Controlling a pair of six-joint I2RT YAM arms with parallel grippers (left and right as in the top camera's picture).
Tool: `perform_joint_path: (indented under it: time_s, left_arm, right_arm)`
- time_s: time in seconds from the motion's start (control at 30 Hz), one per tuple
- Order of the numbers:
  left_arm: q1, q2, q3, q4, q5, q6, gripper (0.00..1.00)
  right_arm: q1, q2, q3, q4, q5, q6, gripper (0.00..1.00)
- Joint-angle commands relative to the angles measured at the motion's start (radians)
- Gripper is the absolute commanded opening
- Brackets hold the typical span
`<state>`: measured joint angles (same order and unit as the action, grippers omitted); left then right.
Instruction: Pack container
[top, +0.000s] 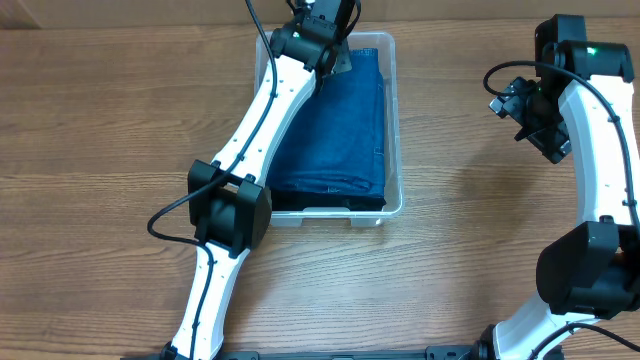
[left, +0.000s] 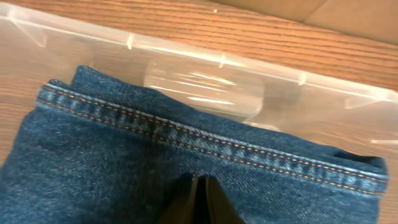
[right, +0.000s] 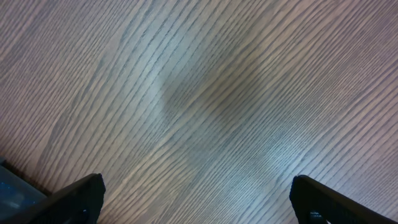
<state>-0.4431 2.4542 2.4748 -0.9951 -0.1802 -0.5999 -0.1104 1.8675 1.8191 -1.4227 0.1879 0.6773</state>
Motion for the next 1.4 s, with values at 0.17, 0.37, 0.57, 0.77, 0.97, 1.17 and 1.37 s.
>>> perform_joint_path:
  time_s: [0.17,0.37,0.57,0.77,0.97,1.17,1.37]
  left_arm:
    - [0.002,0.077,0.006,-0.052,0.023,0.003,0.09]
    - [0.007,-0.037,0.078,-0.054,0.016,0.118,0.46]
    - [0.012,-0.400,0.082,-0.233,0.014,0.127,1.00]
    - [0.044,-0.740,0.082,-0.670,-0.145,-0.074,1.00]
    - [0.043,-1.131,0.079,-0.694,-0.081,0.033,1.00]
    - [0.043,-1.449,-0.042,-0.694,0.104,0.115,1.00]
    - [0.044,-1.764,-0.405,-0.694,0.103,0.071,1.00]
  right_arm:
    - [-0.003,-0.020,0.000,0.005,0.013,0.004,1.00]
    - [-0.003,-0.020,0.000,0.005,0.013,0.005,1.00]
    - [-0.003,-0.020,0.000,0.005,0.013,0.004,1.00]
    - [-0.003,-0.020,0.000,0.005,0.013,0.005,1.00]
    - [-0.003,-0.020,0.000,0.005,0.013,0.004,1.00]
    - [-0.003,-0.020,0.000,0.005,0.013,0.004,1.00]
    - [-0.003,-0.020,0.000,0.005,0.013,0.004,1.00]
